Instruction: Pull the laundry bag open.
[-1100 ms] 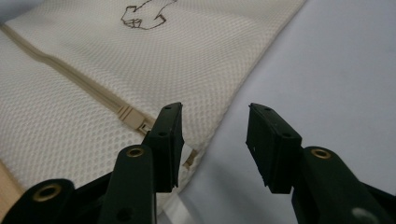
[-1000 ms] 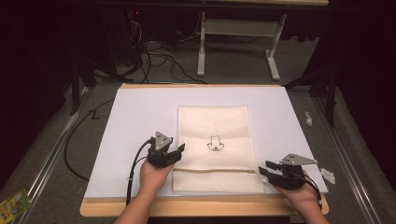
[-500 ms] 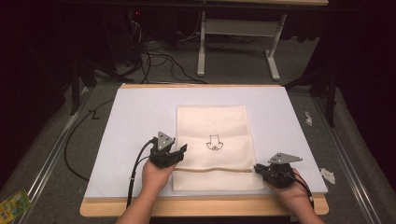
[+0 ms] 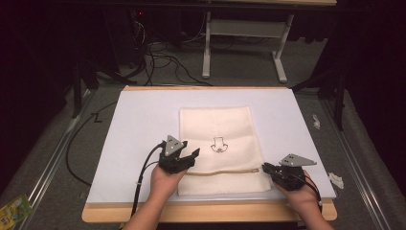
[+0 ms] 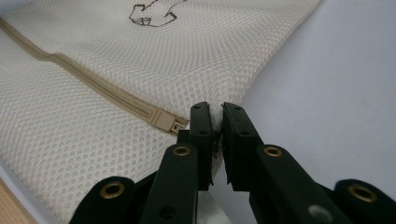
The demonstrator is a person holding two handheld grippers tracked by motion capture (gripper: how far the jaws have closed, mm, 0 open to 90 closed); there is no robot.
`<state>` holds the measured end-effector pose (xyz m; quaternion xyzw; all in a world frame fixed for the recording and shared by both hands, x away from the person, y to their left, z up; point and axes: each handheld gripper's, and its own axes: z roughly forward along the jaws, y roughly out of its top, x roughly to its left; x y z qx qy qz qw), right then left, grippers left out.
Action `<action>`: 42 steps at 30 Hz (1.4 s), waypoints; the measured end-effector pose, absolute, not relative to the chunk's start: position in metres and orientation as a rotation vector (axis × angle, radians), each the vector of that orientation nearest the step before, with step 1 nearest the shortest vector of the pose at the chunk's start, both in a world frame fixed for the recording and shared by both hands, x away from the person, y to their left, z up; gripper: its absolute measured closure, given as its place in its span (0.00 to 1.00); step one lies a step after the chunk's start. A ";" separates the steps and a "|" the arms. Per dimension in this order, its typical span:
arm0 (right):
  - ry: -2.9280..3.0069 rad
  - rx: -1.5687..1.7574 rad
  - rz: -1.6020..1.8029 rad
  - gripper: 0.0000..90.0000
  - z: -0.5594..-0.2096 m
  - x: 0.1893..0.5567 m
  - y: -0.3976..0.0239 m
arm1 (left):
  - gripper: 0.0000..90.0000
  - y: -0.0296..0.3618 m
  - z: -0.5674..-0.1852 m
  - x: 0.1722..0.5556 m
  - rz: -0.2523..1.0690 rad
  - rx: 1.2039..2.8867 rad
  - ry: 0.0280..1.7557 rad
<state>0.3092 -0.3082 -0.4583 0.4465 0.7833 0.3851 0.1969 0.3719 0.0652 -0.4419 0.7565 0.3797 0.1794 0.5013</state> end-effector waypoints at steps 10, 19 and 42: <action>2.162 1.229 1.130 0.94 -0.451 0.306 -0.309 | 0.50 0.022 -0.443 0.352 0.301 1.925 0.742; 2.140 1.230 1.141 0.95 -0.447 0.306 -0.307 | 0.54 -0.001 -0.435 0.329 0.232 1.928 0.654; 2.130 1.183 1.206 0.95 -0.441 0.308 -0.308 | 0.67 -0.081 -0.461 0.338 0.098 1.999 0.682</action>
